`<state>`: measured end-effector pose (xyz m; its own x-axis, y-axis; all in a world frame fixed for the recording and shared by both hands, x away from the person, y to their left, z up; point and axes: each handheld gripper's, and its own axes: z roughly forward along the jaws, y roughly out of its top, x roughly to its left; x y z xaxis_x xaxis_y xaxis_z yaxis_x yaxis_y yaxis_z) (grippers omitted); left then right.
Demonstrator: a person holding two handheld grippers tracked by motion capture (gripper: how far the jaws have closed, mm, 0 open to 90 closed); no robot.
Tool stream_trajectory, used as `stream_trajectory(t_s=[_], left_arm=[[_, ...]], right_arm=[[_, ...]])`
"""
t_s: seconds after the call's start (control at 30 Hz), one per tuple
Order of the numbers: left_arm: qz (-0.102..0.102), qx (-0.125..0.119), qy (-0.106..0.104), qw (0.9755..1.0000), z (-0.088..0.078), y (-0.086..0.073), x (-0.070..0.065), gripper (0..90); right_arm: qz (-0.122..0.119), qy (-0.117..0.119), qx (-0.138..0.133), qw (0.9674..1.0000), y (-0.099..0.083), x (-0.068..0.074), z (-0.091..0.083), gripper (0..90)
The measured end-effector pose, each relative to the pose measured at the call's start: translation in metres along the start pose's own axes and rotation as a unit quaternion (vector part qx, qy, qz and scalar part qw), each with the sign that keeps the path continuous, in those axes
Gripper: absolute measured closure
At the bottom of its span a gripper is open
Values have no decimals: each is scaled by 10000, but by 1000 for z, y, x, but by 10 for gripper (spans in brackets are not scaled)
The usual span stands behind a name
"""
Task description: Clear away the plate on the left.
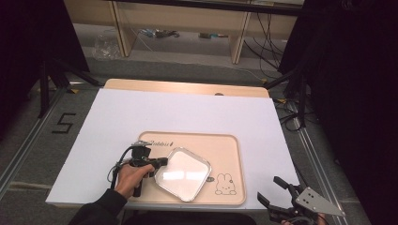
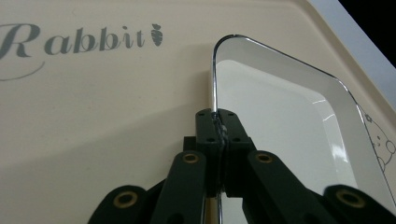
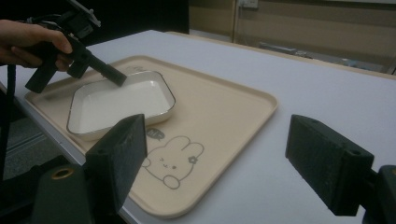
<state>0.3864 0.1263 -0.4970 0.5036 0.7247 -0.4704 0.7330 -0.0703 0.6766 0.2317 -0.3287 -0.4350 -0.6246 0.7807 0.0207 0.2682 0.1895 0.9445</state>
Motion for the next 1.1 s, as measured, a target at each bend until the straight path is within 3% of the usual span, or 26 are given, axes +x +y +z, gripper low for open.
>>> stream_trajectory(t_s=[0.13, 0.17, 0.2, 0.23, 0.27, 0.3, 0.4, 0.43, 0.5, 0.6, 0.63, 0.7, 0.73, 0.77, 1.1], left_arm=[[110, 27, -123, 9999, 1, -3, -1, 865], [123, 25, -184, 9998, 1, -3, -1, 862], [-107, 146, 125, 9998, -3, -4, -5, 860], [-107, 146, 125, 9998, -3, -4, -5, 859], [-13, 185, 124, 9998, -4, -5, -7, 857], [-8, 212, 109, 9997, -5, -5, -8, 853], [82, 249, 53, 9996, -8, -8, -8, 845], [82, 242, 64, 9997, -9, -10, -9, 843], [94, 267, 50, 9996, -11, -12, -10, 836], [113, 320, -35, 9994, -15, -16, -11, 823], [98, 299, -61, 9995, -16, -18, -12, 817], [161, 269, -101, 9995, -19, -21, -12, 814], [112, 280, -143, 9994, -20, -22, -12, 815], [89, 263, -154, 9995, -22, -23, -12, 817], [149, 361, -256, 9989, -30, -34, -20, 806]], right_arm=[[10, 16, 6, 10000, 0, 1, 0, 213], [117, 61, 18, 9999, 0, 2, 0, 214], [-70, -64, -36, 9999, 0, 0, 0, 214], [-102, -72, -62, 9999, 0, -1, 0, 214], [127, 44, 16, 9999, 0, 2, 0, 213], [6, -2, 4, 10000, 0, 1, 0, 213], [22, 27, 5, 10000, 0, 0, 0, 214], [151, 78, 4, 9999, 0, 2, 1, 213], [39, 39, 7, 10000, 0, 1, 0, 214], [103, 64, 23, 9999, 0, 1, 0, 213], [58, -55, 1, 10000, 0, 2, 0, 213], [60, 23, -136, 9999, -1, 1, 2, 213], [-75, -77, 15, 9999, 0, 0, -1, 214], [-20, -6, -166, 9999, -1, 0, 3, 214], [55, 16, -132, 9999, -1, 1, 2, 215]])
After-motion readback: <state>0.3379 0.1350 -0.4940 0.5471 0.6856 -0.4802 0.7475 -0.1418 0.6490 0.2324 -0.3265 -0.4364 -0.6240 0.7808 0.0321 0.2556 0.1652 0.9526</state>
